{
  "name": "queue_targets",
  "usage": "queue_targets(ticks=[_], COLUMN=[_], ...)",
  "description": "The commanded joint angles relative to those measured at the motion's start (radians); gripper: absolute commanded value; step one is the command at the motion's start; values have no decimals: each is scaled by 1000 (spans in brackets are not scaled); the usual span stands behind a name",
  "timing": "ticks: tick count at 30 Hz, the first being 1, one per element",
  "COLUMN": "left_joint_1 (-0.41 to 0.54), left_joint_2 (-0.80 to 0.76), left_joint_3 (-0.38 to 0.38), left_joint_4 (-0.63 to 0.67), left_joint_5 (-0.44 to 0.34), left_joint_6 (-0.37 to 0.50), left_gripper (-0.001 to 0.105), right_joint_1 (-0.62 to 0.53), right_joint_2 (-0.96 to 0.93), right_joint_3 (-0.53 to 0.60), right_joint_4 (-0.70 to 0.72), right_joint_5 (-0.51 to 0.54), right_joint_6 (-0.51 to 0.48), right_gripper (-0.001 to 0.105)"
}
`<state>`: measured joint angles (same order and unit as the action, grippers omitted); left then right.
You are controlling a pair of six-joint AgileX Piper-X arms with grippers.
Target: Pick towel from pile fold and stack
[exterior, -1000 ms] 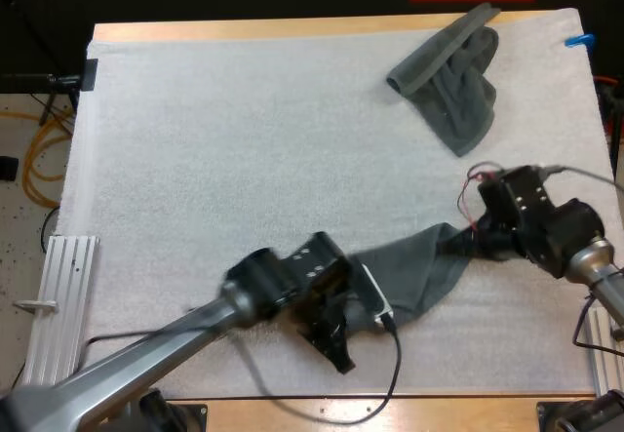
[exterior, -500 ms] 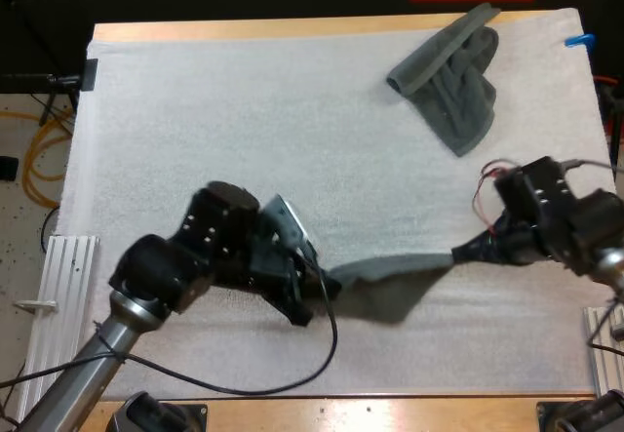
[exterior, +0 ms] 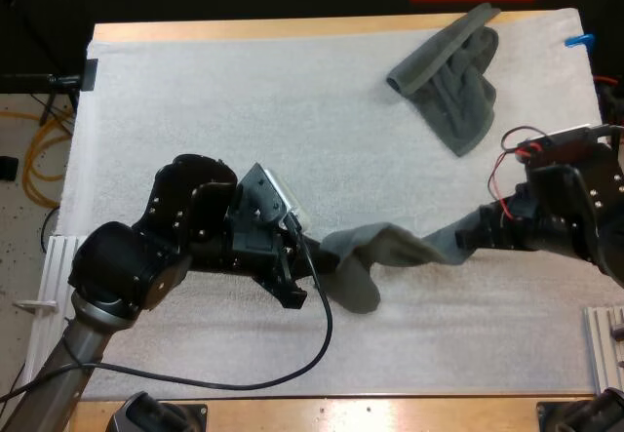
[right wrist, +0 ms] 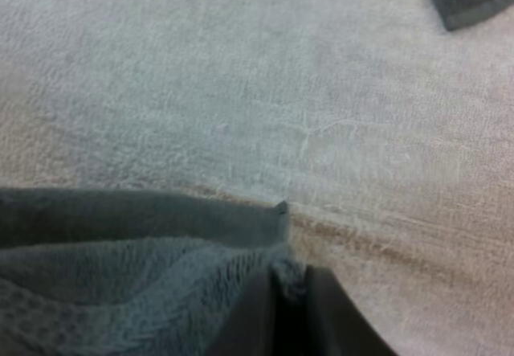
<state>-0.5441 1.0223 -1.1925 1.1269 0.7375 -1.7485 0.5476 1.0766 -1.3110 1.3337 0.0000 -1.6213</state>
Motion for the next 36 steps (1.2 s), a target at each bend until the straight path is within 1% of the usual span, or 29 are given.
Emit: queue_targets(ticks=[1,3,5,11,13,15,18,19,21,22,25,27,28,30,31,33,34,36], left_joint_1=[-1,-18,-43,-147,-173,-194,-203,-203,-199,-197,-171,-121,-100,-32,-9,66,84,144], left_joint_2=[-10,-10,-10,-32,-37,-40,-42,-40,-32,-28,-4,28,38,85,102,151,168,220], left_joint_3=[-5,0,0,0,0,0,0,2,13,25,83,139,156,192,200,204,204,204], left_joint_4=[45,98,129,169,191,208,207,206,198,187,108,31,10,-50,-69,-131,-157,-237], left_joint_5=[-8,-22,-29,-33,-61,-113,-136,-146,-211,-230,-242,-242,-242,-242,-242,-242,-242,-242], left_joint_6=[-3,25,33,1,-12,-30,-33,-29,-1,11,46,47,47,53,55,73,83,96], left_gripper=[0,0,0,0,0,0,0,0,0,0,0,0,0,0,0,0,0,0], right_joint_1=[15,42,63,141,165,194,236,243,247,247,247,236,231,198,185,145,131,91], right_joint_2=[-5,-7,-7,-12,-16,-19,-16,-15,7,17,76,140,159,233,258,331,356,424], right_joint_3=[-24,-47,-61,-94,-102,-118,-140,-141,-130,-123,-85,-48,-39,-10,-3,1,1,1], right_joint_4=[36,74,104,234,250,250,250,250,245,239,196,103,76,-25,-69,-178,-208,-314], right_joint_5=[0,0,0,0,0,0,0,0,7,16,72,106,108,108,102,79,69,55], right_joint_6=[13,27,31,75,90,126,169,176,183,183,139,112,106,95,94,85,83,84], right_gripper=[0,0,0,0,0,0,0,0,0,0,0,0,0,0,0,0,0,0])
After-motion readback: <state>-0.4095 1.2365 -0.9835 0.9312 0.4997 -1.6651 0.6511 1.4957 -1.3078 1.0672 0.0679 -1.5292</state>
